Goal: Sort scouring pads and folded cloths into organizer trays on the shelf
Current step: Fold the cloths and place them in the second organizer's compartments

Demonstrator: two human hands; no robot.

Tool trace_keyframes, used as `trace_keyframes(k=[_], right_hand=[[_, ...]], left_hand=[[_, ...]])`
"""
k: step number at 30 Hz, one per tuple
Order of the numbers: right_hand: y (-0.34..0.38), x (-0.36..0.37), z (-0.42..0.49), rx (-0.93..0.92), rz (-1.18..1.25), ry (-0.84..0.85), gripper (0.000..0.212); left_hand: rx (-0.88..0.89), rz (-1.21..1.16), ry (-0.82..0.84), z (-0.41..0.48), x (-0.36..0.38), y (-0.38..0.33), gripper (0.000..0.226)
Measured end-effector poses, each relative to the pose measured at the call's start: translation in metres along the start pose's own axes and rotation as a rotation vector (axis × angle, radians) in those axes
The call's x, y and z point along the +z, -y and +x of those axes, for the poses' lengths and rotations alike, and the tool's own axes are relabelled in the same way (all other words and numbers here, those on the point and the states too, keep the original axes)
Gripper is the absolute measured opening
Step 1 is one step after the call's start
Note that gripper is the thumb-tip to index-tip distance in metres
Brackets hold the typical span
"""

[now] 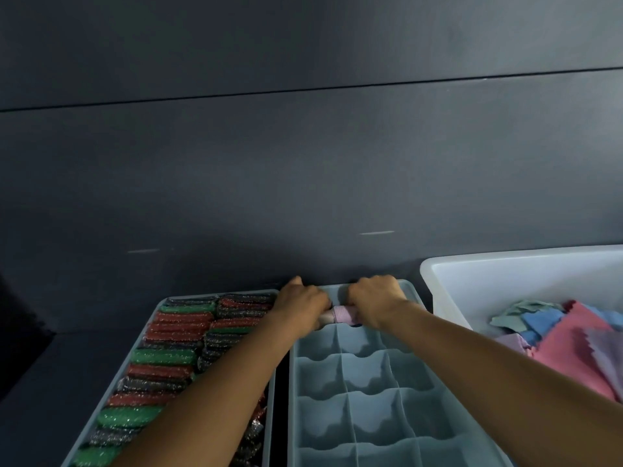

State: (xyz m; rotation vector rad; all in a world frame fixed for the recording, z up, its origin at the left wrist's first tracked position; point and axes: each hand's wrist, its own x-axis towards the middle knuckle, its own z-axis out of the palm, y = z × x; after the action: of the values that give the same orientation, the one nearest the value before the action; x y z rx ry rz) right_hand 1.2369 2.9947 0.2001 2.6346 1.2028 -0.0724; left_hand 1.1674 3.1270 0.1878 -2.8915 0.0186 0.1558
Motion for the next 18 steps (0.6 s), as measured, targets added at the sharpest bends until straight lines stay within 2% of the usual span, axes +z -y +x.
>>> trace_keyframes(k=[6, 9, 12, 15, 18], right_hand=[[0.013, -0.005, 0.008, -0.039, -0.08, 0.054, 0.033], [0.005, -0.008, 0.002, 0.023, 0.092, 0.148, 0.043], [-0.01, -0.01, -0.015, 0.042, 0.345, 0.183, 0.031], [-0.025, -0.011, -0.039, -0.017, 0.389, 0.003, 0.018], [-0.055, -0.015, -0.075, 0.014, 0.497, -0.36, 0.025]], left_hand=[[-0.023, 0.012, 0.019, 0.001, 0.001, -0.004, 0.016], [-0.028, -0.023, 0.011, -0.002, -0.001, -0.005, 0.016], [-0.038, -0.148, -0.038, -0.005, -0.003, -0.003, 0.017], [-0.055, -0.268, -0.158, -0.008, -0.007, -0.01, 0.035], [-0.045, -0.533, -0.264, -0.018, -0.018, -0.032, 0.051]])
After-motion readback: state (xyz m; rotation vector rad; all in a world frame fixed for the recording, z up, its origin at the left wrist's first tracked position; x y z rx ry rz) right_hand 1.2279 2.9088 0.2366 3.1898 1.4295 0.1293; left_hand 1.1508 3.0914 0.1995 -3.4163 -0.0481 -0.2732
